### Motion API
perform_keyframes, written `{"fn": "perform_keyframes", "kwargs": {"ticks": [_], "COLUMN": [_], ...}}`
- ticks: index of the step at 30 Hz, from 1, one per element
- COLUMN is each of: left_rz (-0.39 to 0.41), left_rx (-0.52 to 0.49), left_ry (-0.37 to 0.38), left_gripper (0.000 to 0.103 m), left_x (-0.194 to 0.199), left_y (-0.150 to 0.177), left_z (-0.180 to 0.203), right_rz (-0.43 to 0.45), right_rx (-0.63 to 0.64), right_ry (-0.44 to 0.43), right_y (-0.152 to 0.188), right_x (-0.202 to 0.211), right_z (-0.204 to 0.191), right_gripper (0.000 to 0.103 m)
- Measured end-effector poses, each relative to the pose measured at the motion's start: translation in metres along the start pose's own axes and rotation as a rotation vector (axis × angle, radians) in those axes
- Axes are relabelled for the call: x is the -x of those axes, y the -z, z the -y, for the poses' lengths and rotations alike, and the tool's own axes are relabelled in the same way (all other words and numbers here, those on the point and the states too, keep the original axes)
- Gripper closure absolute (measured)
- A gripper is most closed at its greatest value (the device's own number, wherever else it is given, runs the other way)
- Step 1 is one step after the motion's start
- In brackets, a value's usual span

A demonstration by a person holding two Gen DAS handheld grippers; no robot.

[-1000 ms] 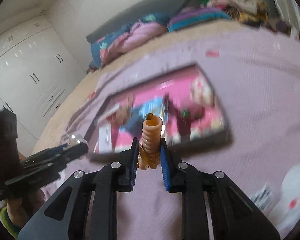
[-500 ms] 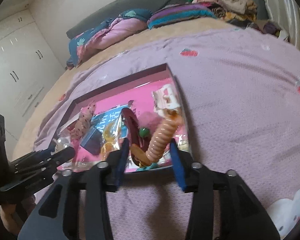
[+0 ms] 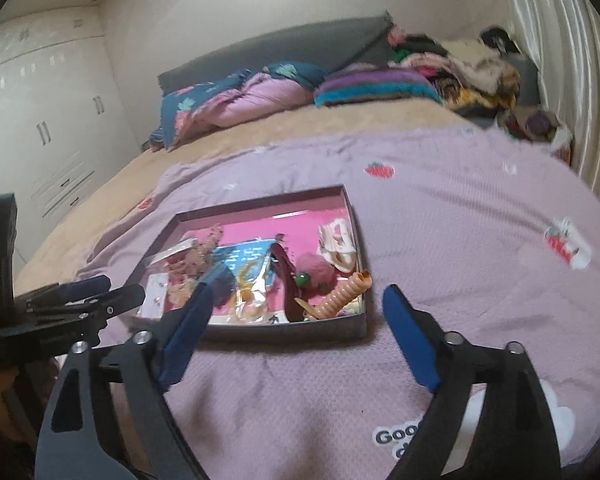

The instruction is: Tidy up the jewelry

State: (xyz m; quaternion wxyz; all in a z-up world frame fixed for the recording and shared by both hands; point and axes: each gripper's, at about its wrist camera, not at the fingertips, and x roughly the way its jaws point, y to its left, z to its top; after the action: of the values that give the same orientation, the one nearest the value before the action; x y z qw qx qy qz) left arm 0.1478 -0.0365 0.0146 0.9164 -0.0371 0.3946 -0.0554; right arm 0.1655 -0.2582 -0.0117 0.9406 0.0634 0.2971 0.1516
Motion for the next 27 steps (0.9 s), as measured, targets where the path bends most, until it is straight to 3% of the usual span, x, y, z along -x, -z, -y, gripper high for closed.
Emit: {"fn": "perform_keyframes", "kwargs": {"ticks": [3,8,27], "left_rz": [0.023,0.039,0.044], "left_rx": [0.009,0.026,0.059], "left_ry": [-0.011,-0.017,-0.031], "left_gripper": [0.021,0.010,0.010], "left_x": [0.017,0.033,0.050], "left_y": [0.008,0.021,0.073], "left_z": [-0.003,-0.005,-0.012], "right_rz": [0.021,0.029,-0.069], "right_rx": [0.057,0.141,0.159], "right_ry": [0.001,0.004,0.000], "right_y": [0.001,0.011,0.058], "right_x": [0.013,0.030,0.040], "right_z": [-0.011,-0.025,-0.038], "right_gripper": [0.008,0.006,0.004]}}
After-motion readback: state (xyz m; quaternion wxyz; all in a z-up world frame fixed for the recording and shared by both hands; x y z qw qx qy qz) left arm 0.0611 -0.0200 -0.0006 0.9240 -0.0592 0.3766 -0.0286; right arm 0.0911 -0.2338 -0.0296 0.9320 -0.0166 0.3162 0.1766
